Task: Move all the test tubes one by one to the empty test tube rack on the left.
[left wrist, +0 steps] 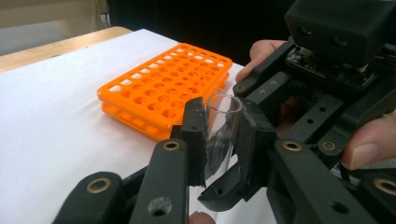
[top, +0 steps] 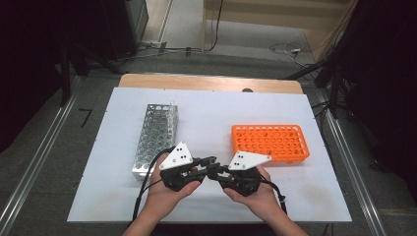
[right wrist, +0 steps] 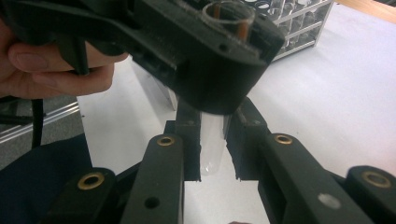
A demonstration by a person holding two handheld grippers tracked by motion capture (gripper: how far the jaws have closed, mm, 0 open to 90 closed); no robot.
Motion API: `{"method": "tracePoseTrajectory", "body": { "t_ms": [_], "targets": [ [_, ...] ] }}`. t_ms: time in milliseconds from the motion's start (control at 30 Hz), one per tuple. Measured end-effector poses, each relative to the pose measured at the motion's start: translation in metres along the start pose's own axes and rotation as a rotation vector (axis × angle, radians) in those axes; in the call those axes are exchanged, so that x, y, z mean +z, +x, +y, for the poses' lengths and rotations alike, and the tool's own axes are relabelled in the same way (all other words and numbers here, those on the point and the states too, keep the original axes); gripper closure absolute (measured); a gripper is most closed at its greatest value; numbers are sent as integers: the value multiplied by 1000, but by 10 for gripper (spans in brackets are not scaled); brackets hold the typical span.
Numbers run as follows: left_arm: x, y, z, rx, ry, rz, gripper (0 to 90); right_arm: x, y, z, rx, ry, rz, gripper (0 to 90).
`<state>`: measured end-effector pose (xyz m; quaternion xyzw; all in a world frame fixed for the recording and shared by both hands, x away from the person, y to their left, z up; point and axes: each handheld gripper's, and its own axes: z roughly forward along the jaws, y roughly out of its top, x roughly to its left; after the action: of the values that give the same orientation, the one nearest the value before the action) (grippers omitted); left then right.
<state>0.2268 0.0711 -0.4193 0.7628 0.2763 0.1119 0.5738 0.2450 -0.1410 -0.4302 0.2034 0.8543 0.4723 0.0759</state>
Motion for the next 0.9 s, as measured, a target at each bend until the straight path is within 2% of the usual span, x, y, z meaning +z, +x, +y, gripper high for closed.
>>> {"method": "tracePoseTrajectory", "body": {
  "t_ms": [167,233,333,500,667,900],
  "targets": [
    [-2,1,1,-7,-7,3,759,-1,-1,0,-1,-4,3,699],
    [-3,3,2,-12,-12,6,759,-1,-1,-1,1,-2,0,607],
    [-6,6,3,-17,-14,20,759,-5,-3,-4,-8,-11,2,422],
    [-13,15,6,-31,-22,49,759,-18,-11,-10,4,-32,-4,223],
    [-21,25,9,-47,-33,81,759,-35,-25,-19,46,-57,-49,115],
    [-35,45,13,-64,-52,138,760,-59,-44,-34,90,-79,-104,25]
  ]
}}
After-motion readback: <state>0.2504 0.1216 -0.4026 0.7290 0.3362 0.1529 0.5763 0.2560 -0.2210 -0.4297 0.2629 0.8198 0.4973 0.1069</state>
